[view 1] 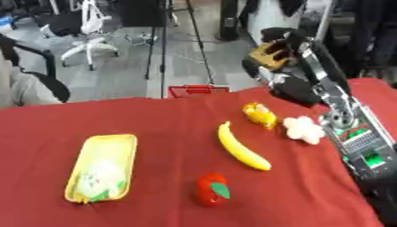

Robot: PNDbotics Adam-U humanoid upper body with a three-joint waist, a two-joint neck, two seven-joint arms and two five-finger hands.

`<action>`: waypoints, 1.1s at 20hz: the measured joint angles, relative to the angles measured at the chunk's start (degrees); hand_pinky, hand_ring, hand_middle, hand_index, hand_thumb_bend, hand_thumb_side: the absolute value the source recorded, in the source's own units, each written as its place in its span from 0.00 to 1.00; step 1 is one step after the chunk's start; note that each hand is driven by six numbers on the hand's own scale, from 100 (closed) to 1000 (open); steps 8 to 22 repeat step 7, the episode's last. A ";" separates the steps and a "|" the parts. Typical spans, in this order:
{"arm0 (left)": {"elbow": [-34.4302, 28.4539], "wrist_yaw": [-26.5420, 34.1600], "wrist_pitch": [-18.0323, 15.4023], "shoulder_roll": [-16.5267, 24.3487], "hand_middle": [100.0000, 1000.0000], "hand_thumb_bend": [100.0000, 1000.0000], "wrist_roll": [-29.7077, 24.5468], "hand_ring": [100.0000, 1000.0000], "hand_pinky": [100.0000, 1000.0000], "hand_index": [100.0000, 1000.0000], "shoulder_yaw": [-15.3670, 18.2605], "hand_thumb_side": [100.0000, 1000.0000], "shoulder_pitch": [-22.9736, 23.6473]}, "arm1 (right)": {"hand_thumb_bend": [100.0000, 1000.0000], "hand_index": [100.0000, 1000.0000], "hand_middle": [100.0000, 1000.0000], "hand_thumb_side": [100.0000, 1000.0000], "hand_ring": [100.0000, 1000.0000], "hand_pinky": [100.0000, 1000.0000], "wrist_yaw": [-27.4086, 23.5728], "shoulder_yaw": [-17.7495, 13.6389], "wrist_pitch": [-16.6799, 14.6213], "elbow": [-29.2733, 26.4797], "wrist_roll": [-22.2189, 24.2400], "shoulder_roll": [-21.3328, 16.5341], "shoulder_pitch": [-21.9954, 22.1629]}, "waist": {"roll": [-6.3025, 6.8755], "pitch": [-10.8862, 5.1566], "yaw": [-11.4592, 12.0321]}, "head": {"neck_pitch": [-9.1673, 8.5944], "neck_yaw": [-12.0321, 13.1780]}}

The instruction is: Pick up objects on the table and place them in the box.

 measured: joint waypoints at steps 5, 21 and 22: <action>0.54 0.37 0.09 -0.02 0.69 0.62 0.08 0.70 0.57 0.75 0.01 0.99 0.88 | 0.52 0.82 0.71 0.62 0.67 0.63 -0.55 -2.67 0.53 -2.96 -2.83 -0.20 6.68 | 1.30 0.39 -2.68 | 1.17 1.05; 0.77 0.52 0.10 -0.04 0.69 0.62 0.08 0.70 0.57 0.75 0.01 0.99 1.22 | 0.52 0.82 0.71 0.61 0.67 0.63 -0.61 -2.83 0.34 -3.84 -2.91 -0.05 8.35 | 1.73 0.48 -3.50 | 1.49 1.42; 0.77 0.52 0.10 -0.04 0.69 0.62 0.08 0.70 0.57 0.75 0.01 0.99 1.22 | 0.52 0.82 0.71 0.61 0.67 0.63 -0.61 -2.83 0.34 -3.84 -2.91 -0.05 8.35 | 1.73 0.48 -3.50 | 1.49 1.42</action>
